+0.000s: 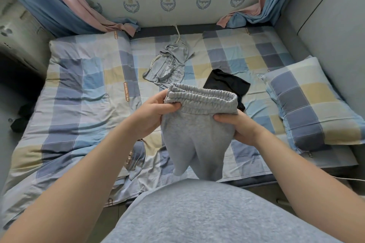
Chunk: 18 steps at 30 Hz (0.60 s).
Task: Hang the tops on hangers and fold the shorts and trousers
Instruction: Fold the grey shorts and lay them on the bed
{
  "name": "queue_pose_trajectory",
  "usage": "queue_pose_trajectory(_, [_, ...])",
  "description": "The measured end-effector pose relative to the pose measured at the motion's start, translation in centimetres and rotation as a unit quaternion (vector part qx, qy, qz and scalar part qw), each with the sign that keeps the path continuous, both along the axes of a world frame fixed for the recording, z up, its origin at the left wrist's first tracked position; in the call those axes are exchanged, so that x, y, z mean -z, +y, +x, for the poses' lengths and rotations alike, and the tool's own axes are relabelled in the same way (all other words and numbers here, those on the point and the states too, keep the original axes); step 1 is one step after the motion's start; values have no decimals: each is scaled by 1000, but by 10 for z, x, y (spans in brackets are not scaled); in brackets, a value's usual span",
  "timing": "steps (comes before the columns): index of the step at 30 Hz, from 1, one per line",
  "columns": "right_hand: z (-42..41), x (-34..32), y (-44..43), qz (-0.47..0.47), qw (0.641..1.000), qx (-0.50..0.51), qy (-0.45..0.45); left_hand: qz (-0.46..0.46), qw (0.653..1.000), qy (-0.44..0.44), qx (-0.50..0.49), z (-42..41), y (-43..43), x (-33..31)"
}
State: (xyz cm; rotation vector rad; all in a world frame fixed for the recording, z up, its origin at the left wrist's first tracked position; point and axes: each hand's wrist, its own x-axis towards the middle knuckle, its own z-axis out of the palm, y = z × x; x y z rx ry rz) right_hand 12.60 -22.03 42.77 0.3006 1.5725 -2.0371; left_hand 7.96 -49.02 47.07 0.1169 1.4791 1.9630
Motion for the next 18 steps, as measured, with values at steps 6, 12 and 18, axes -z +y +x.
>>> queue_pose_trajectory(6, [-18, 18, -13, 138, 985, 100, 19, -222, 971, 60, -67, -14, -2, 37])
queue_pose_trajectory(12, [-46, 7, -20, 172, 974, 113, 94, -227, 957, 120, -136, -27, 1, 33])
queue_pose_trajectory(18, [-50, -1, -20, 210, 961, 112, 141, -211, 956, 161, -123, -27, -6, 24])
